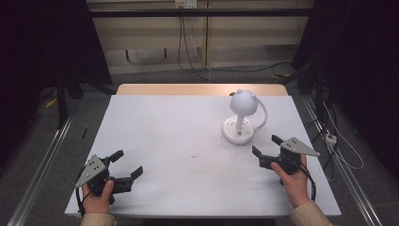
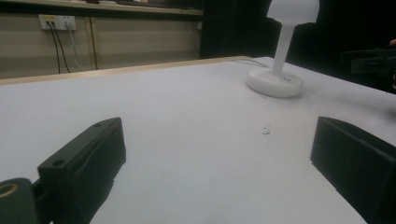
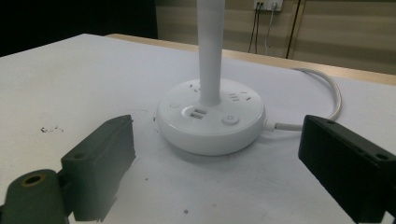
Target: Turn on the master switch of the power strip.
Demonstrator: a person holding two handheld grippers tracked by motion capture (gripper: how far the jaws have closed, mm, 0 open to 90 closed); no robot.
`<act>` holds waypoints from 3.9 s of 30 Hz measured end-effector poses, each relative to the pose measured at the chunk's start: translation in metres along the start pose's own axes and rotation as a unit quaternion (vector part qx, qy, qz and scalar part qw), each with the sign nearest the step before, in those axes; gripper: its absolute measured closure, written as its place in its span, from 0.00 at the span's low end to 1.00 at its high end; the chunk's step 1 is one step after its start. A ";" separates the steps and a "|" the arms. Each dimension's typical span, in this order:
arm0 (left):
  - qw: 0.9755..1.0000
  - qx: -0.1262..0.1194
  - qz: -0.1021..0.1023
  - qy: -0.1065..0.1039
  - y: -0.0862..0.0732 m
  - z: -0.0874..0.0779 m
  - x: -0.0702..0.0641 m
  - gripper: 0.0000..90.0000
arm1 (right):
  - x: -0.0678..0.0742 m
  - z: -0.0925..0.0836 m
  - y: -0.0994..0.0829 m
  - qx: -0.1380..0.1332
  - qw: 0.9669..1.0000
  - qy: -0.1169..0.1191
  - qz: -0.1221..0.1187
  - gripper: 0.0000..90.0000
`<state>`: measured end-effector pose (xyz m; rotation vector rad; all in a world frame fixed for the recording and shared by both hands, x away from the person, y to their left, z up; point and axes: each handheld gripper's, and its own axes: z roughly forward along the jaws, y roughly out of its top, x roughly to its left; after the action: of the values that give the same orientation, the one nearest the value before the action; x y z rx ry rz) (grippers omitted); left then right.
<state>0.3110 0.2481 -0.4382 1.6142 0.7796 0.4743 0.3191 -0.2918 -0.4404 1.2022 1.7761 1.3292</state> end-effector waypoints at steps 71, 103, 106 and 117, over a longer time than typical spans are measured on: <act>1.000 0.006 -0.003 -0.010 0.000 0.009 -0.001 0.03 | -0.003 0.038 0.020 0.012 1.000 0.010 -0.007 0.24; 1.000 0.012 -0.001 -0.016 0.000 0.014 -0.002 0.03 | -0.013 0.049 0.023 0.021 1.000 0.003 -0.004 0.43; 1.000 0.011 -0.001 -0.015 0.000 0.014 -0.001 0.03 | -0.014 0.051 0.023 0.024 1.000 0.005 -0.004 0.48; 1.000 0.012 0.001 -0.013 0.001 0.014 -0.001 0.03 | -0.014 0.059 0.025 0.042 0.999 0.013 -0.013 0.68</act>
<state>0.3199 0.2373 -0.4402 1.6407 0.7657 0.4458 0.3830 -0.2790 -0.4353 1.2070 1.8761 1.2729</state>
